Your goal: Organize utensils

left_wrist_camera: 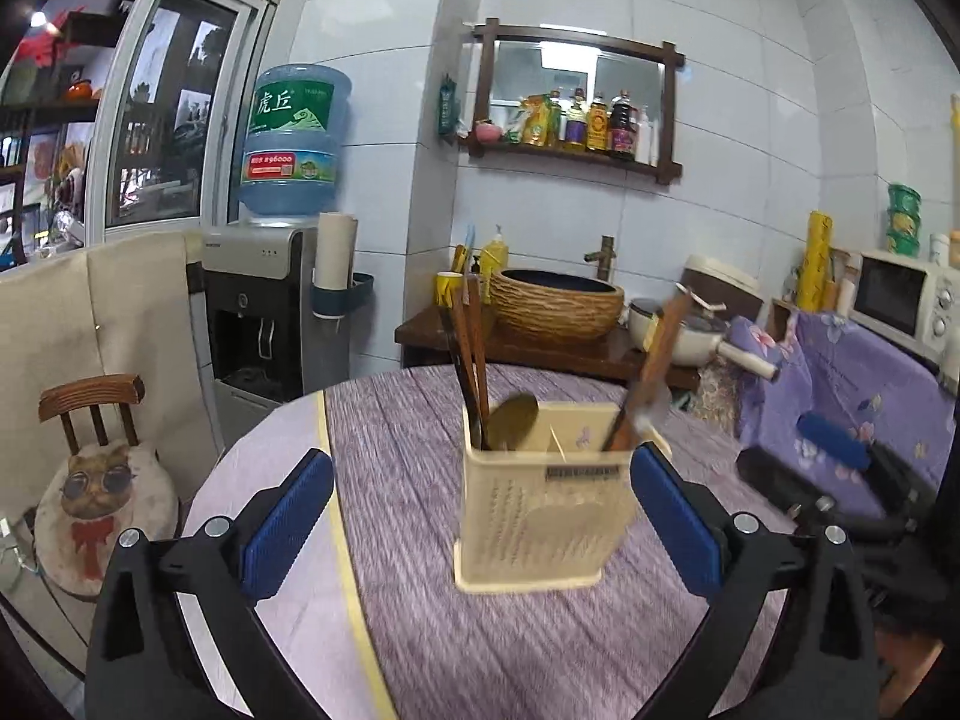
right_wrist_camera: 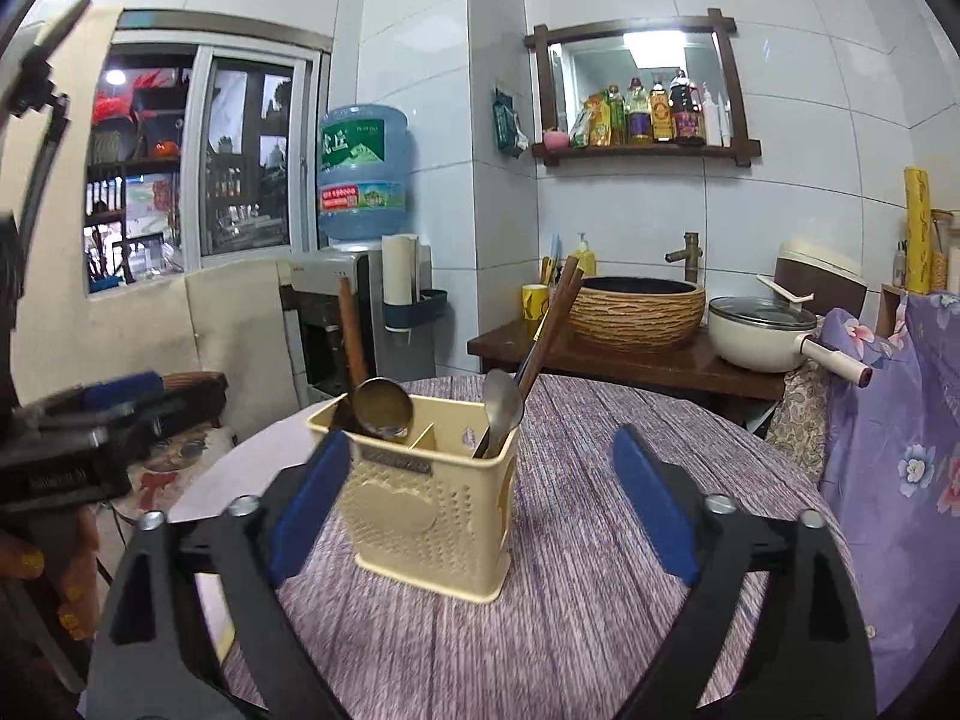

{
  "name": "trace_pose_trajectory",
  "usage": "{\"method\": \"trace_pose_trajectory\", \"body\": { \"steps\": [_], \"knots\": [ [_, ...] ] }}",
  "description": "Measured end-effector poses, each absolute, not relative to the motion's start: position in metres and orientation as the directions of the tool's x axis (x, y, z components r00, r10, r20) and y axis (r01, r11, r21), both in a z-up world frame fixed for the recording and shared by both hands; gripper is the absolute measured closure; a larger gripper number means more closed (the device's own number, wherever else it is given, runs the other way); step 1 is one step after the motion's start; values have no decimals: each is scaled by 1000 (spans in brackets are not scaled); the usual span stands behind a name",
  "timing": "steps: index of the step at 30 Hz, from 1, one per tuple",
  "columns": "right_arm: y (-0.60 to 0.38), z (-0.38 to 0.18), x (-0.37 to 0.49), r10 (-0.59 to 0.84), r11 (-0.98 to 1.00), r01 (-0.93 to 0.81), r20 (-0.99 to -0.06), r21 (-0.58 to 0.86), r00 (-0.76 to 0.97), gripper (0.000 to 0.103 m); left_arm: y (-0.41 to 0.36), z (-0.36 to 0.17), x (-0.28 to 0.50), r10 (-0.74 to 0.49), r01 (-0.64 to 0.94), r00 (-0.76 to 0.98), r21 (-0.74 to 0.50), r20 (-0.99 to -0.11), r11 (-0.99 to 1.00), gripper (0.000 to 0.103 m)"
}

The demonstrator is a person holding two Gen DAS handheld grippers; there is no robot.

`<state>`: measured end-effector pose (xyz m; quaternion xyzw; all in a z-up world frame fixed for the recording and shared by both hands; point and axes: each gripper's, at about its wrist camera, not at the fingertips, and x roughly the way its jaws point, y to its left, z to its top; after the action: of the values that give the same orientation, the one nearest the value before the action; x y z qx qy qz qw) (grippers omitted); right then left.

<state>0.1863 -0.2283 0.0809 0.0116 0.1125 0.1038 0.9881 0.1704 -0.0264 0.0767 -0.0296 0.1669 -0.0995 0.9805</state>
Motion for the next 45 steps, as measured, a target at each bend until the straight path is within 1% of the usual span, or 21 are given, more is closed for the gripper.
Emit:
{"method": "trace_pose_trajectory", "body": {
  "steps": [6, 9, 11, 14, 17, 23, 31, 38, 45],
  "knots": [
    [-225, 60, 113, 289, 957, -283, -174, 55, 941, 5, -26, 40, 105, -132, 141, 936, 6, -326, 990, 5],
    [-226, 48, 78, 292, 956, -287, -139, 58, 946, 5, -20, 30, 82, -116, 120, 934, -10, -338, 993, 5],
    [-227, 42, 59, 289, 957, -285, -128, 49, 949, 5, -13, 26, 65, -118, 114, 943, -32, -312, 993, 5],
    [-226, 37, 40, 296, 955, -296, -143, 23, 944, 5, -7, 26, 45, -118, 109, 955, -48, -273, 993, 5],
    [-227, 34, 20, 298, 954, -299, -133, 13, 945, 6, -5, 26, 31, -119, 117, 962, -23, -245, 993, 5],
    [-232, 30, 8, 321, 947, -317, -152, 47, 935, 6, -3, 20, 19, -141, 140, 952, -24, -270, 990, 5],
    [-236, 30, -1, 324, 946, -320, -143, 53, 935, 5, -8, 19, 8, -143, 146, 958, -8, -248, 989, 5],
    [-241, 29, 0, 323, 946, -315, -147, 76, 935, 5, -13, 19, 4, -155, 157, 958, -13, -240, 988, 5],
    [-240, 30, 1, 321, 947, -313, -150, 70, 935, 5, -12, 20, 3, -152, 148, 960, -33, -234, 988, 5]
  ]
}}
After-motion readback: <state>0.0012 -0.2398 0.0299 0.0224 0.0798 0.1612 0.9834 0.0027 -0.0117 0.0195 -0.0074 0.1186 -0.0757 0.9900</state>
